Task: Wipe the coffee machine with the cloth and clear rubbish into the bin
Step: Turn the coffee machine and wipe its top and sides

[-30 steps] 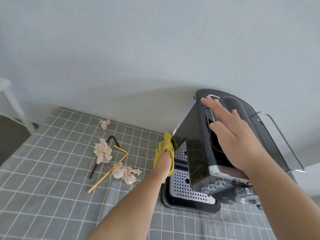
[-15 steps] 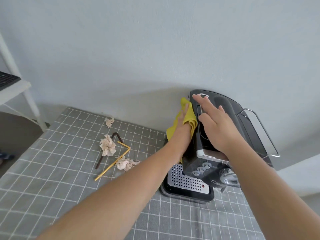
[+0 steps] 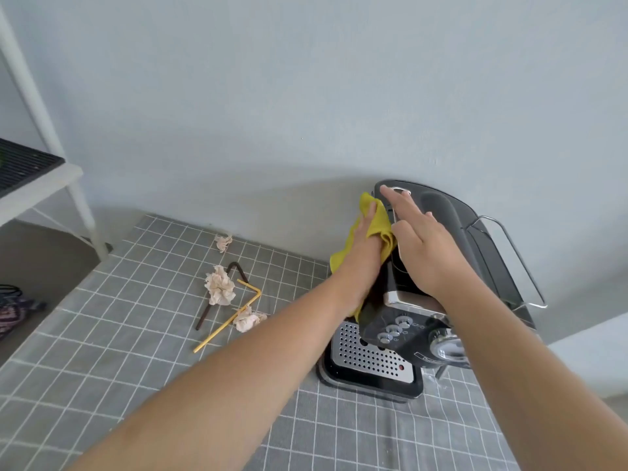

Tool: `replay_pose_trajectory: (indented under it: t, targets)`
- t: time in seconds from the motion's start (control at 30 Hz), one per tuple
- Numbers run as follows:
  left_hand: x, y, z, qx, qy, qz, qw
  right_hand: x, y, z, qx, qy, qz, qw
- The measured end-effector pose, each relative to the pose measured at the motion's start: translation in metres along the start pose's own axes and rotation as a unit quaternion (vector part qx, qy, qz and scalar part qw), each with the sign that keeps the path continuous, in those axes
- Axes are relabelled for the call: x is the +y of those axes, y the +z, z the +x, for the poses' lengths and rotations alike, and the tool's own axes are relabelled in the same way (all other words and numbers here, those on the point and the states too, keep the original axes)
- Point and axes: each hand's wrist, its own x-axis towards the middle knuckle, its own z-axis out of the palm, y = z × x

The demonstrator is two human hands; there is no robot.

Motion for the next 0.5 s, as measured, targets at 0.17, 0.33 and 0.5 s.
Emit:
replay_pose_trajectory:
  t: [0.17, 0.33, 0.5]
  targets:
    - [0.014, -0.012, 0.025, -0.011, -0.072, -0.038, 0.997, -0.006, -0.002, -0.002, -0.001, 0.007, -0.009, 1.000]
    - [-0.050, -0.030, 0.029, 0.004, -0.123, -0.075, 0.990, -0.011, -0.004, -0.006, -0.009, 0.006, -0.011, 1.000]
    - [-0.108, -0.039, 0.021, 0.105, -0.226, -0.052, 0.967, -0.007, -0.004, -0.004, -0.014, 0.012, -0.006, 1.000]
